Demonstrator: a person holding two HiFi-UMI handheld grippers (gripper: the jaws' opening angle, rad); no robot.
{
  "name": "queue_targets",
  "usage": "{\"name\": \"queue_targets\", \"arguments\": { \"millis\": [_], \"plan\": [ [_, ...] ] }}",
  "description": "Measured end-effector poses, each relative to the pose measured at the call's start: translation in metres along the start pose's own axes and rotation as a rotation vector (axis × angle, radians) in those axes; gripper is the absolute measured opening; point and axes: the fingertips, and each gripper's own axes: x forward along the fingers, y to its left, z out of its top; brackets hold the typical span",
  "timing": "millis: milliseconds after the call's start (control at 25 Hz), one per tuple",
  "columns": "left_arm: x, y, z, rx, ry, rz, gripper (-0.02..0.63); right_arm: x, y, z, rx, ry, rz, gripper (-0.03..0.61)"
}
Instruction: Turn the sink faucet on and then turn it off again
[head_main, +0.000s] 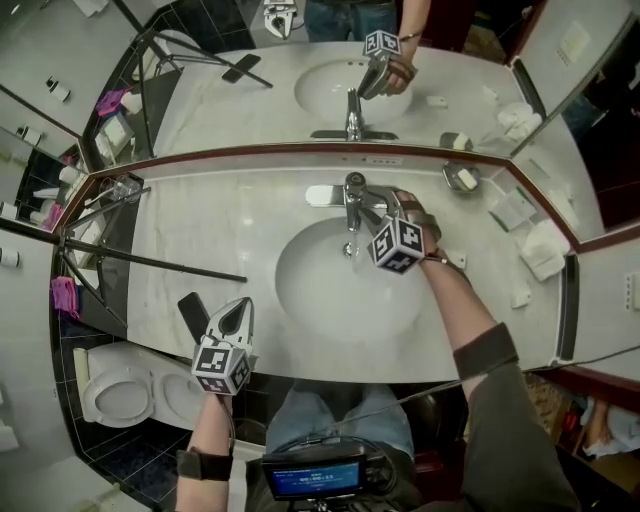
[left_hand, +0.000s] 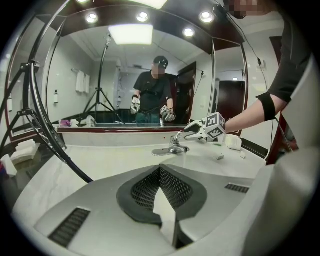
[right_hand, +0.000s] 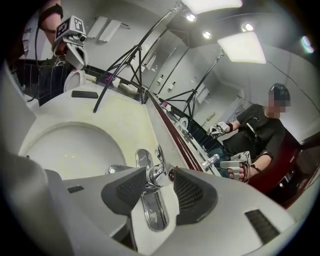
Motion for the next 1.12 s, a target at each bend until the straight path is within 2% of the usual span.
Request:
{"name": "queue_targets", "arguments": {
  "millis": [240,360,440,920,1120],
  "plan": [
    [0.004,-0.003,-0.008,-0.007,0.013,-0.001,0.000,0.022,-0.001,0.011,-0.082,-0.017,0.030,0.190],
    [0.008,-0.007,-0.013,-0.009,0.023,-0.005,0.000,0.028,0.005,0.013,-0.130,-0.026,0.059,0.158],
    [0.009,-0.009,-0.016,-0.014,0.029,-0.002,0.000,0.031,0.010,0.013,-0.151,-0.027,0.070,0.158],
    [0.015,-0.005,-0.018,-0.008,0.044,-0.009,0.000,0.029,0.012,0.014,-0.245,-0.020,0.048,0.126],
    [0.018,-0.006,-0.015,-0.009,0.039,-0.010,0.000,0.028,0.013,0.013,-0.251,-0.008,0.031,0.126]
  ]
}}
